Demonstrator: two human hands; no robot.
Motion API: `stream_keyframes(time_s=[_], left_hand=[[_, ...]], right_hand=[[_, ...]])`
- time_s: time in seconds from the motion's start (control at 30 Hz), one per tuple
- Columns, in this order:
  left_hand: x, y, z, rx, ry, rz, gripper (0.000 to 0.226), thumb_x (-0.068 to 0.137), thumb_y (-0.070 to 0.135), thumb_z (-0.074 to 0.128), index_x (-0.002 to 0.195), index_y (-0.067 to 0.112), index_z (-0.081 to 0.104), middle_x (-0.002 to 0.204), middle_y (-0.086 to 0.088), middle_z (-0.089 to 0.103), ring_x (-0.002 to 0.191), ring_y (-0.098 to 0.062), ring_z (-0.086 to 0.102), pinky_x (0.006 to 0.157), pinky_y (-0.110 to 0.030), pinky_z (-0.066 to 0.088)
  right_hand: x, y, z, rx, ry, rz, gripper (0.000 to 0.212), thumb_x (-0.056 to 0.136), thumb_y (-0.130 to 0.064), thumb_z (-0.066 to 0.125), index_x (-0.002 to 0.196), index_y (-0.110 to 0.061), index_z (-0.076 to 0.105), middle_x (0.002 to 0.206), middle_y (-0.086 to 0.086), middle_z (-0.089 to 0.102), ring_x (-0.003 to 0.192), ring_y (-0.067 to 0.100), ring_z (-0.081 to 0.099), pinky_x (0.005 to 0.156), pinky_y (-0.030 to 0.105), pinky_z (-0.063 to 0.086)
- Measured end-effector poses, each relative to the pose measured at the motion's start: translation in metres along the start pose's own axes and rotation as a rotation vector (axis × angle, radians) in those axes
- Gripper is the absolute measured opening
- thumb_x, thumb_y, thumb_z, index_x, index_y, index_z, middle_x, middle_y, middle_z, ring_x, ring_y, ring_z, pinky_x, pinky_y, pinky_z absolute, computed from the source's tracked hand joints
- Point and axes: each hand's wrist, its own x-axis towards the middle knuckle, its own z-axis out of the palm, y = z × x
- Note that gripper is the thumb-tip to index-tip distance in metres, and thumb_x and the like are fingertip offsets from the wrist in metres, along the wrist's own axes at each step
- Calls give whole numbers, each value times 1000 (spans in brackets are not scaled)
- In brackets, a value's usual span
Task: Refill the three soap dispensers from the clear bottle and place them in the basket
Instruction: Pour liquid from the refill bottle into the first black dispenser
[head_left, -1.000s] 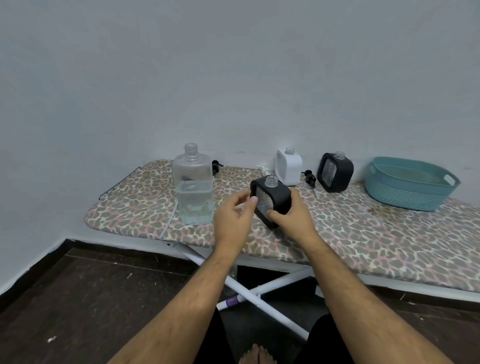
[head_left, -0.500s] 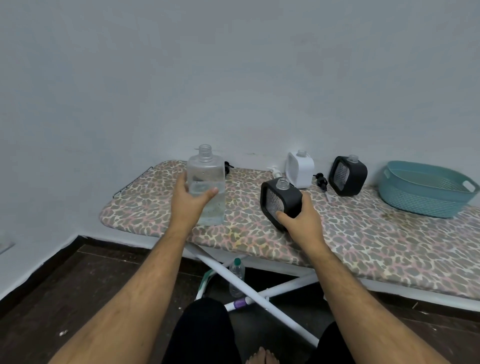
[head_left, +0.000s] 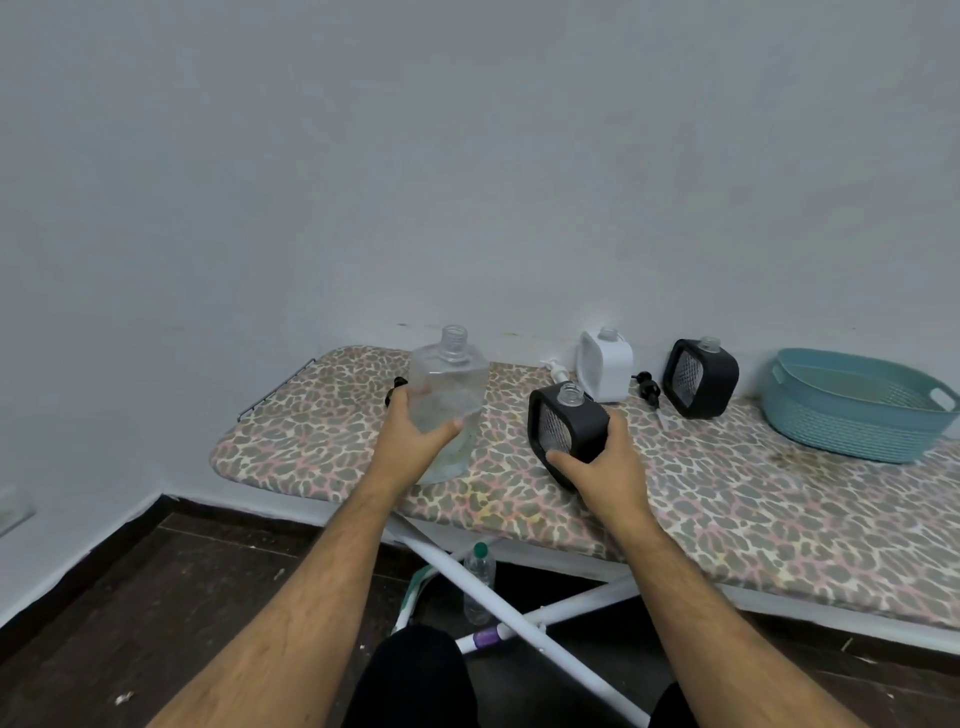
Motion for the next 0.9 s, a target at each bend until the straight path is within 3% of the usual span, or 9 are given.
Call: stream_keyframes(time_s=[0.1, 0.2, 0.27, 0.43, 0.53, 0.63, 0.73, 0.9], left_hand=[[-3, 0, -5, 74, -40, 35, 60, 79, 23, 81, 126, 29, 44, 126, 6, 58, 115, -13, 59, 102, -43, 49], [-5, 4, -5, 152, -13, 75, 65, 74, 28, 85, 125, 31, 45, 119, 14, 60, 112, -9, 59, 99, -38, 51], [-6, 7, -2, 269, 23, 104, 70, 71, 38, 85, 128, 28, 47, 122, 10, 61, 113, -12, 59, 96, -37, 51], [-13, 23, 16, 559, 62, 239, 69, 75, 46, 80, 132, 22, 50, 124, 5, 64, 113, -16, 59, 81, -22, 41], [-13, 30, 25, 666, 52, 313, 68, 75, 48, 78, 133, 25, 51, 122, 6, 67, 106, -15, 64, 77, -22, 46], [-13, 36, 33, 789, 16, 346, 65, 77, 47, 77, 133, 27, 50, 123, 6, 66, 104, -15, 65, 81, -30, 53], [-12, 42, 38, 875, 8, 390, 67, 79, 45, 77, 137, 27, 48, 127, 7, 65, 108, -15, 64, 85, -31, 51], [-11, 50, 42, 1002, 18, 426, 64, 81, 42, 75, 137, 28, 47, 116, 3, 69, 100, -18, 66, 75, -31, 48]], right_hand=[[-2, -1, -1, 28, -7, 21, 98, 70, -28, 88, 148, -31, 29, 122, -12, 60, 108, 10, 59, 97, 33, 51], [0, -2, -1, 12, 0, 0, 81, 72, -25, 86, 140, -27, 42, 116, -12, 63, 107, 12, 63, 88, 29, 51], [-1, -3, -1, -10, 15, -14, 69, 74, -25, 84, 133, -26, 49, 107, -14, 64, 102, 13, 64, 81, 26, 49], [-5, -3, -7, -95, 52, -34, 67, 75, -28, 82, 134, -28, 50, 99, -16, 64, 90, 9, 62, 75, 24, 48], [-9, -2, -15, -135, 79, -37, 65, 76, -28, 81, 133, -31, 50, 91, -24, 58, 79, -2, 57, 66, 16, 43], [-11, 0, -22, -133, 91, -31, 61, 78, -28, 81, 131, -30, 52, 87, -28, 55, 81, 1, 59, 65, 15, 41], [-12, 2, -27, -131, 100, -16, 62, 78, -28, 81, 132, -30, 51, 88, -27, 56, 76, -5, 55, 64, 11, 41], [-15, 5, -28, -122, 112, -14, 60, 77, -28, 81, 129, -29, 51, 91, -21, 60, 83, 7, 62, 73, 22, 49]])
